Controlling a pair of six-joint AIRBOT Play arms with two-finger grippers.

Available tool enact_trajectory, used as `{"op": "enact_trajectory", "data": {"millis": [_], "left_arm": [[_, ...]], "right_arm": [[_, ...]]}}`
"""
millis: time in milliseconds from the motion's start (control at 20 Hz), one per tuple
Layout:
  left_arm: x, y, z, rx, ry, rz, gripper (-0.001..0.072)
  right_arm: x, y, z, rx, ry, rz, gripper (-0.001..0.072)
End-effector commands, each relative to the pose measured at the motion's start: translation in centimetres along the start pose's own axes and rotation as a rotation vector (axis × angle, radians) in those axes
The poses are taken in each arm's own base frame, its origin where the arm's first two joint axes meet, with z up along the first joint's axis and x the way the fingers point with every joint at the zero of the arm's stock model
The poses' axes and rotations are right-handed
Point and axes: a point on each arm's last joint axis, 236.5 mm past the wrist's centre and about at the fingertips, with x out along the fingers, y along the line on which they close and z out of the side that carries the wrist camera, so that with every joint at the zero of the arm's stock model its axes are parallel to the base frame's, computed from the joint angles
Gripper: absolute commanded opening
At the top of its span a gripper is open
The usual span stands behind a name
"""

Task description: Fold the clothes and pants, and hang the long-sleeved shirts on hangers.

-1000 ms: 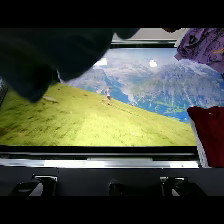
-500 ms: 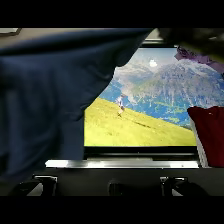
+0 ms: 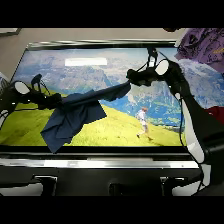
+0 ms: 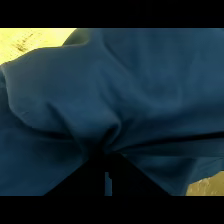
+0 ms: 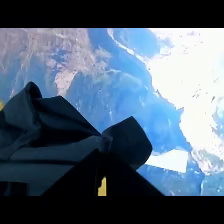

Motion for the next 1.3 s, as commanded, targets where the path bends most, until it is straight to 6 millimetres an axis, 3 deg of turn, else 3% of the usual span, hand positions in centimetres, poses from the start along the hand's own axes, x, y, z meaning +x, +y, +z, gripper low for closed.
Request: {"op": "enact_trajectory", "data": {"millis": [0, 50, 100, 150, 300, 400, 450, 550, 650, 750, 850, 950, 1200, 1250], "left_arm": [[3.2, 1.1, -0.4, -0.006, 0.049, 0.006, 0.0045], [2.2, 1.0, 0.3, 0.019, 0.029, 0.001, 0.0256], [0.7, 0.8, 1.1, 0.049, 0.014, -0.005, 0.0655], [-1.2, 0.9, 1.9, 0.064, -0.001, -0.009, 0.072], [-9.5, 2.8, 4.2, 0.027, -0.14, -0.007, 0.072], [-14.4, 5.2, 3.0, 0.008, -0.234, 0.017, 0.072], [-15.3, 6.4, 1.5, -0.016, -0.251, 0.028, 0.072], [-13.7, 8.5, -3.7, -0.091, -0.207, 0.035, 0.072], [-9.4, 9.4, -10.5, -0.184, -0.08, 0.003, 0.072], [-5.5, 9.3, -16.8, -0.274, 0.045, -0.048, 0.072], [-3.0, 8.6, -20.8, -0.332, 0.127, -0.098, 0.0719], [-1.9, 7.9, -22.4, -0.341, 0.155, -0.139, 0.0719], [-1.9, 8.8, -21.9, -0.373, 0.124, -0.137, 0.0716], [-2.0, 9.0, -21.6, -0.383, 0.109, -0.149, 0.0659]], "right_arm": [[2.7, -0.9, -1.4, 0.066, 0.055, 0.009, 0.0035], [2.5, -0.8, -1.3, 0.064, 0.054, 0.01, 0.0035], [2.3, -0.7, -1.3, 0.061, 0.054, 0.011, 0.0035], [2.0, -0.5, -1.3, 0.059, 0.054, 0.012, 0.0035], [0.8, 0.2, -0.9, 0.048, 0.04, 0.022, 0.0035], [-0.1, 0.5, -0.9, 0.035, 0.037, 0.019, 0.0035], [-0.4, 0.6, -1.0, 0.03, 0.041, 0.017, 0.0035], [-1.1, 0.6, -1.4, 0.014, 0.057, 0.003, 0.0035], [-1.6, 0.4, -1.8, -0.002, 0.076, -0.012, 0.0035], [-1.9, 0.1, -2.2, -0.024, 0.092, -0.027, 0.0035], [-2.0, 0.0, -2.7, -0.039, 0.114, -0.03, 0.0035], [-2.1, -0.1, -3.0, -0.041, 0.125, -0.034, 0.0035], [-2.1, -0.1, -3.0, -0.04, 0.125, -0.034, 0.0035], [-2.1, -0.1, -3.0, -0.04, 0.125, -0.034, 0.0035]]}}
